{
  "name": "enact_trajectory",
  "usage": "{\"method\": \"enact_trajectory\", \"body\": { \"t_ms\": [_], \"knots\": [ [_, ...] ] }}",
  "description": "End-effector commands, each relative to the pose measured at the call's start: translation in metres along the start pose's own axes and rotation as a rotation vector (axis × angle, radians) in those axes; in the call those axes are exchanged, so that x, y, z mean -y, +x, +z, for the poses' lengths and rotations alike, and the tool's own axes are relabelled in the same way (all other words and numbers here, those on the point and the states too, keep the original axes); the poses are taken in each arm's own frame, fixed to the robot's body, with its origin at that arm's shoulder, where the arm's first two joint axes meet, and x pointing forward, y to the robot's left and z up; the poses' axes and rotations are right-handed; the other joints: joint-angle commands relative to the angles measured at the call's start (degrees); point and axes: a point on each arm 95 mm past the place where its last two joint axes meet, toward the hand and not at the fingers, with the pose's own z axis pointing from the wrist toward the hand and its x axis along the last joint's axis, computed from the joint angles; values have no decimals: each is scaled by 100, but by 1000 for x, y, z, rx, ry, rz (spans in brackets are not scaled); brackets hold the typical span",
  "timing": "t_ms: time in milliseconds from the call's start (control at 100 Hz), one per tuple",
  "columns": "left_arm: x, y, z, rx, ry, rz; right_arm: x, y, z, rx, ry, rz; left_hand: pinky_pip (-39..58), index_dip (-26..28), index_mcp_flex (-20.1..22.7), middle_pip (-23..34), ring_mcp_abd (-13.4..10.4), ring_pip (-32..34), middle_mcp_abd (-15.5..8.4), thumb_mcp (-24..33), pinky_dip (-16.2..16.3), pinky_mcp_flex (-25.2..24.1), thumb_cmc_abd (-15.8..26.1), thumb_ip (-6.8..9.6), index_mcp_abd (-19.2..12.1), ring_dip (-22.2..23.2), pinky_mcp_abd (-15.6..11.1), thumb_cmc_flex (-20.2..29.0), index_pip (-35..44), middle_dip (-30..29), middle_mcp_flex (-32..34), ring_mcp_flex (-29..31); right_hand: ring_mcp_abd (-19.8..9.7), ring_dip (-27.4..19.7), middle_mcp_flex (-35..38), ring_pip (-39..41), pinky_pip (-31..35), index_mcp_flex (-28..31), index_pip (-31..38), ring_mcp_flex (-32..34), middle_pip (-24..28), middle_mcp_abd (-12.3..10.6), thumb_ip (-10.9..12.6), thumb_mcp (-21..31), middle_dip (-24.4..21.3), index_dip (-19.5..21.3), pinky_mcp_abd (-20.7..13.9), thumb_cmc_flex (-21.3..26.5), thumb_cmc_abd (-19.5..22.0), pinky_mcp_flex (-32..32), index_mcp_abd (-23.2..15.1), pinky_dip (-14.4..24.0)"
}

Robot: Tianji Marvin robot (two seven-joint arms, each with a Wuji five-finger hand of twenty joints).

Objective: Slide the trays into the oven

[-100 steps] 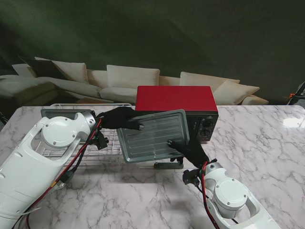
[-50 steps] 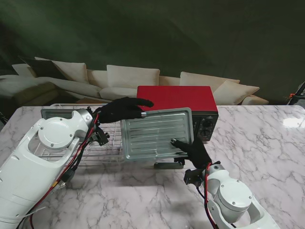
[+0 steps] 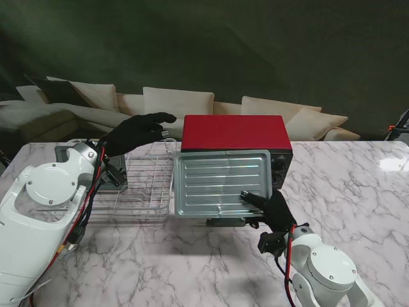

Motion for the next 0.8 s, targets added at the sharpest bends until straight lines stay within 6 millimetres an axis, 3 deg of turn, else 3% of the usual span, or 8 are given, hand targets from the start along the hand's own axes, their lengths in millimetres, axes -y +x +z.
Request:
{"method": "enact_trajectory", "body": {
  "t_ms": [0,430,790],
  "knots": [
    [0,-14,-7,36,-2,-7,-1,-5,-3,23,-3,-4,-201,13,-89,100,-139,-27,-63,-134,152,33,199,-110,10,59,-92,-147,-22,70,108,41,-239,128,63,299,230,270,442,315,273,-21,150,677,10,329,-54,406,349,249,-620,69],
    [11,-42,-23,130,36,30,-13,-21,-2,225,-51,125,-250,44,-151,30,-158,-40,-47,-137,412,26,434,-122,45,117,-142,-85,-45,104,-96,-34,-233,122,-8,390,298,200,463,316,364,14,154,615,32,326,-113,426,420,272,-583,77],
    [7,-49,-21,148,23,29,-15,-40,19,372,-81,166,-320,66,-129,75,-151,-44,-61,-159,509,34,479,-131,34,135,-130,-119,-36,134,25,-18,-253,99,1,418,319,208,476,316,390,-1,160,593,29,314,-128,426,425,276,-606,69]
  ]
}}
